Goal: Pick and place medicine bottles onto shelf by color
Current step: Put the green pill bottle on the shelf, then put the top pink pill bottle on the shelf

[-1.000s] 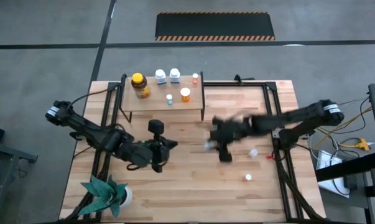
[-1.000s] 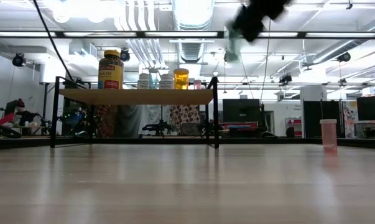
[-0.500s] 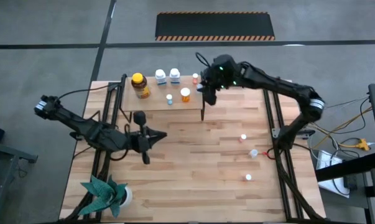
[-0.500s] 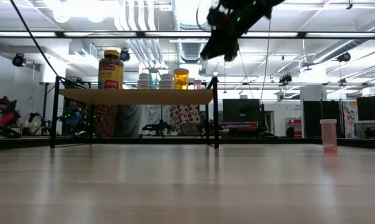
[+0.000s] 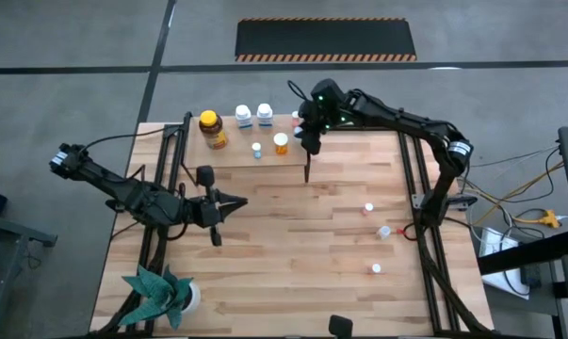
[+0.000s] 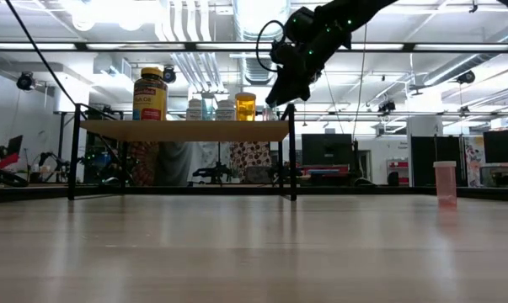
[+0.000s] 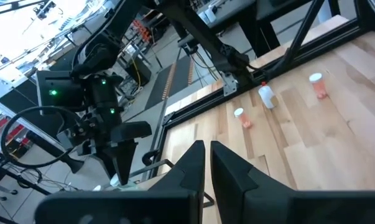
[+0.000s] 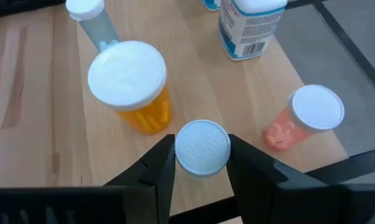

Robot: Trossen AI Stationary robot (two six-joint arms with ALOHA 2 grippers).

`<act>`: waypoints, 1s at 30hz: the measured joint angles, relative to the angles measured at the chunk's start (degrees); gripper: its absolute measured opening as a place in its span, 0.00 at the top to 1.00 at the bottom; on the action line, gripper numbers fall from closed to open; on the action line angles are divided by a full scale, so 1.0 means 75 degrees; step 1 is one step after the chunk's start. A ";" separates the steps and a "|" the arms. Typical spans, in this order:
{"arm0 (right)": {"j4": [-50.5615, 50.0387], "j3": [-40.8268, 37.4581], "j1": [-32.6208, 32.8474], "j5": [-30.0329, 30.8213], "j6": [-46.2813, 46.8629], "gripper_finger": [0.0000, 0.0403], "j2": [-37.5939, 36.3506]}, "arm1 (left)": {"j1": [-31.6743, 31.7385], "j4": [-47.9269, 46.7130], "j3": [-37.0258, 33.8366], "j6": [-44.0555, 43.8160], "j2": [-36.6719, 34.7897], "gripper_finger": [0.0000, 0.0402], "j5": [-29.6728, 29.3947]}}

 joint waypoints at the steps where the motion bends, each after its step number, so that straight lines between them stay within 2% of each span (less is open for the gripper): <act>1: -0.0030 0.0000 0.0000 0.0002 0.0027 0.70 0.0003 | 0.0000 0.0010 0.0000 0.0003 0.0000 0.98 0.0000; 5: -0.0061 -0.0004 0.0000 0.0008 0.0152 0.67 0.0066 | 0.0000 0.0028 0.0000 0.0034 0.0031 0.98 0.0000; 11: -0.0066 -0.0010 0.0000 0.0052 0.0154 0.58 0.0139 | 0.0000 0.0033 0.0000 0.0035 0.0038 0.98 0.0000; 18: -0.0320 0.0217 0.0000 0.0054 0.0514 0.50 -0.0320 | 0.0000 0.0035 0.0000 0.0005 0.0044 0.98 0.0003; 25: -0.2321 0.0805 0.0227 -0.0006 0.1439 0.49 -0.1219 | -0.0003 0.0347 -0.0023 -0.0054 0.0175 0.98 0.0009; 30: -0.4118 0.0572 0.0833 -0.0176 0.2344 0.48 -0.1899 | -0.0003 0.0420 -0.0032 -0.0052 0.0297 0.98 0.0012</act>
